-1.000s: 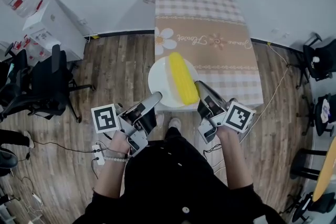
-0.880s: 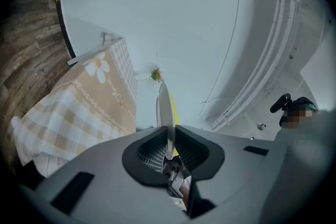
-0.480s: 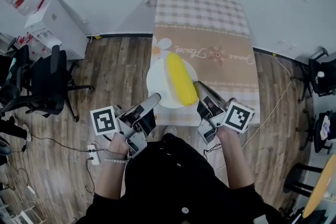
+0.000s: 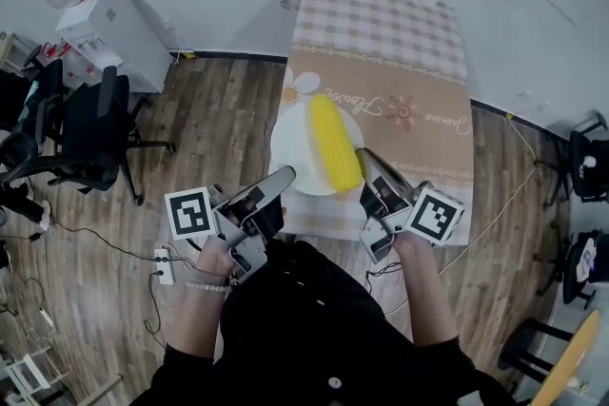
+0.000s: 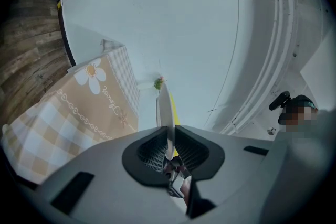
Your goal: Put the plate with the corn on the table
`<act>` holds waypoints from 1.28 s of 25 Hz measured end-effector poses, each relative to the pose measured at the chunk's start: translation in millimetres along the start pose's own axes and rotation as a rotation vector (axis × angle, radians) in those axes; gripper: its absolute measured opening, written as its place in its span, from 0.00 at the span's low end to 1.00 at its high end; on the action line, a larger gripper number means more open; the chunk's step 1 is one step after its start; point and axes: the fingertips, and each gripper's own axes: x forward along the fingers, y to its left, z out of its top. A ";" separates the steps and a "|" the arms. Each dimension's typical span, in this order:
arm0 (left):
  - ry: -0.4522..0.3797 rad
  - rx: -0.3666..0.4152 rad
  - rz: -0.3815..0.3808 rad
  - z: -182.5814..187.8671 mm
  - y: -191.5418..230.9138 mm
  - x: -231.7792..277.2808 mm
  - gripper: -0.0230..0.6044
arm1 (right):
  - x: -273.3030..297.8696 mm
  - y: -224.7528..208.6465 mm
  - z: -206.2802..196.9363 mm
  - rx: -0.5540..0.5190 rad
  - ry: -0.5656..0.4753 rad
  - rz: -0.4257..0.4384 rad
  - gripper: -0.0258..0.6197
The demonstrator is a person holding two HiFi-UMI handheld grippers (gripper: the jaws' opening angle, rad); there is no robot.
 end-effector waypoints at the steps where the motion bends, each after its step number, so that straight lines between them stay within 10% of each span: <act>1: -0.002 -0.002 0.003 0.2 -0.6 0.0 0.11 | 0.5 0.3 0.3 0.003 0.001 0.001 0.18; 32: 0.184 -0.007 0.123 38.0 67.0 20.1 0.09 | 29.2 -46.2 2.5 0.023 -0.082 -0.176 0.15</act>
